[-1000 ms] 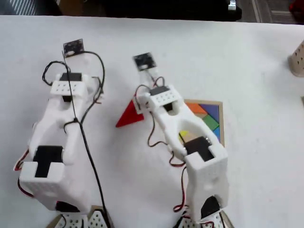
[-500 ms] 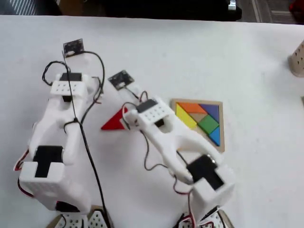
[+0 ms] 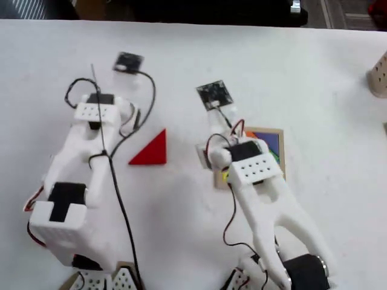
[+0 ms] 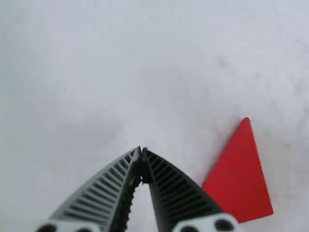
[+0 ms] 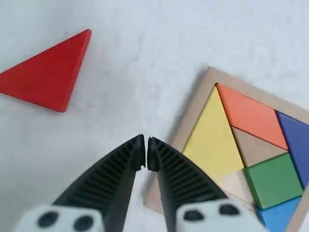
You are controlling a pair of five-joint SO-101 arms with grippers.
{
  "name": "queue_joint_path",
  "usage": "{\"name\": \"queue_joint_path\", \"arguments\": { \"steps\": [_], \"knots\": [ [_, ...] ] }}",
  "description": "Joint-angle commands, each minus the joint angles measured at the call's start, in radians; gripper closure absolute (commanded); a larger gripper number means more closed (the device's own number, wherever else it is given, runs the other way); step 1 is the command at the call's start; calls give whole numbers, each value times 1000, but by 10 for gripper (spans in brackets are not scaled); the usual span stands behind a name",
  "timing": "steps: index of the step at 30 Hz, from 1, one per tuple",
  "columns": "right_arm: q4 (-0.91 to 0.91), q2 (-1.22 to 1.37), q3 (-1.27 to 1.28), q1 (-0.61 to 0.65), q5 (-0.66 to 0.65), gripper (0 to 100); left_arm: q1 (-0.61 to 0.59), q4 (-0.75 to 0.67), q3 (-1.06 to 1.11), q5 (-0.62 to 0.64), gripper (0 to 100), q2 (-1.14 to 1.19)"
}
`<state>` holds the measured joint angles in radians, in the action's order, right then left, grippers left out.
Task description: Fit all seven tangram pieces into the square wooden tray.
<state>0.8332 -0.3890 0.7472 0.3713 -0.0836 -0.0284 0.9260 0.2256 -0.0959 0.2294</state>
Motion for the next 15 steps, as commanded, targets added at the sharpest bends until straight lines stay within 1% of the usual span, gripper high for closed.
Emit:
{"name": "queue_joint_path", "arguments": {
  "steps": [1,3,5,7,12,15],
  "knots": [
    [-10,-58,11,-62,-72,981,73,-26,-6,-163,967,-2],
    [-10,-61,20,-104,-101,981,87,-26,15,-169,908,-5],
    [-10,-61,21,-143,-106,981,99,-28,38,-169,829,-10],
    [-4,-61,25,-177,-109,981,111,-21,51,-172,771,-10],
    [51,-61,23,-275,-117,981,114,8,48,-175,764,-5],
    [73,-58,29,-329,-164,981,114,32,46,-176,760,-2]
  ]
}}
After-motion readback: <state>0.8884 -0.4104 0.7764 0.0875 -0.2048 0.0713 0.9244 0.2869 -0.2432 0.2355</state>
